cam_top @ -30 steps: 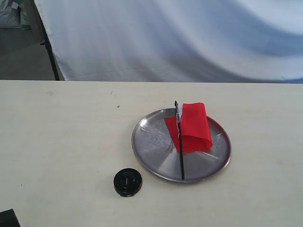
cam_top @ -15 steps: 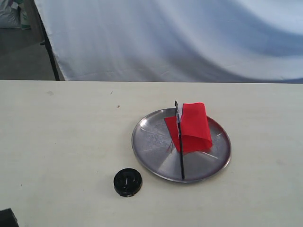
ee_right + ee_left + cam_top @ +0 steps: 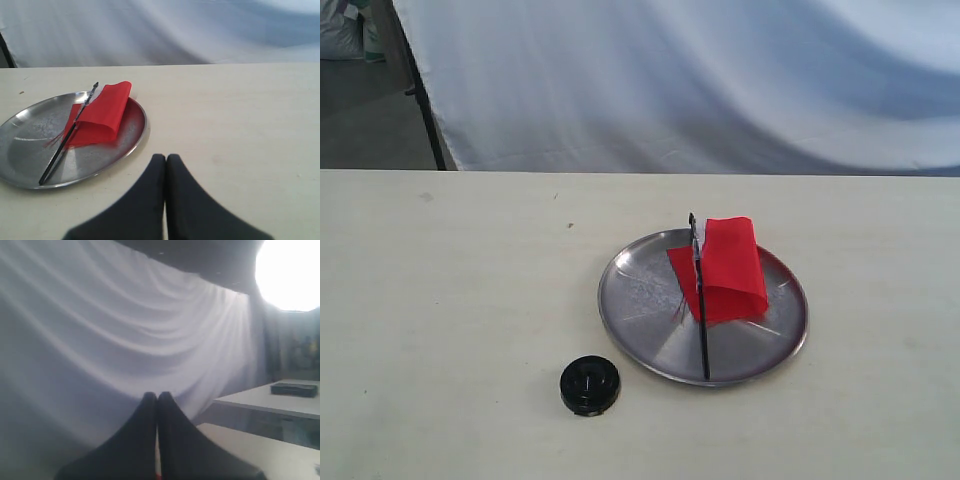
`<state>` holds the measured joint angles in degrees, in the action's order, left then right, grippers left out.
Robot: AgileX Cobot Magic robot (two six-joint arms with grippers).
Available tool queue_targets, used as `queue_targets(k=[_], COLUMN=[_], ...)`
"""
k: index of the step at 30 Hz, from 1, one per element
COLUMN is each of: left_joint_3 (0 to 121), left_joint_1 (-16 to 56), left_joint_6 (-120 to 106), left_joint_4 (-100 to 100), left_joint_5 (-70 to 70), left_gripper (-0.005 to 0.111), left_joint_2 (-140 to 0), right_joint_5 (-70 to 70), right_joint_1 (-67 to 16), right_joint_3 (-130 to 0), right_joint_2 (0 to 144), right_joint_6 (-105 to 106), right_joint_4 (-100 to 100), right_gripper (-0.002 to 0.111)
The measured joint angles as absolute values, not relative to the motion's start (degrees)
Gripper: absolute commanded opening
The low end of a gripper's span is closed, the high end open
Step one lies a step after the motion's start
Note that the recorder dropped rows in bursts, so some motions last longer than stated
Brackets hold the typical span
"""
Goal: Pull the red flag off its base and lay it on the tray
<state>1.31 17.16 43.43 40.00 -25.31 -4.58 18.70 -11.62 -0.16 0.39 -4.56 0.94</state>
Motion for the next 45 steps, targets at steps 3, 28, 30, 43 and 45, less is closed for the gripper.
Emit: queue_targets(k=[3,28,30,43,45], left_joint_3=[1.2,0.1,0.1,0.1,0.1], left_joint_1=[17.2,17.2,17.2,17.2,17.2], left_joint_6=[37.0,12.0,12.0,12.0,12.0], left_joint_4=[31.5,-2.7,-2.7,-2.7,-2.7], left_joint_5=[-18.3,15.0,15.3,18.1,18.4], left_gripper=[0.000,0.000,0.000,0.000,0.000], left_joint_2=[-4.6,-4.6,-4.6,-4.6,-4.6], right_joint_5=[18.7,18.7,18.7,18.7,18.7], right_joint_1=[-11.6,-11.6,-11.6,-11.6,-11.6], right_joint_3=[-0.2,-0.2,-0.2,-0.2,-0.2], right_joint_2=[0.4,0.4,0.4,0.4,0.4], right_joint_6=[-4.6,-4.6,-4.6,-4.6,-4.6], right_joint_4=[0.9,0.9,0.9,0.9,0.9], right_gripper=[0.000,0.000,0.000,0.000,0.000])
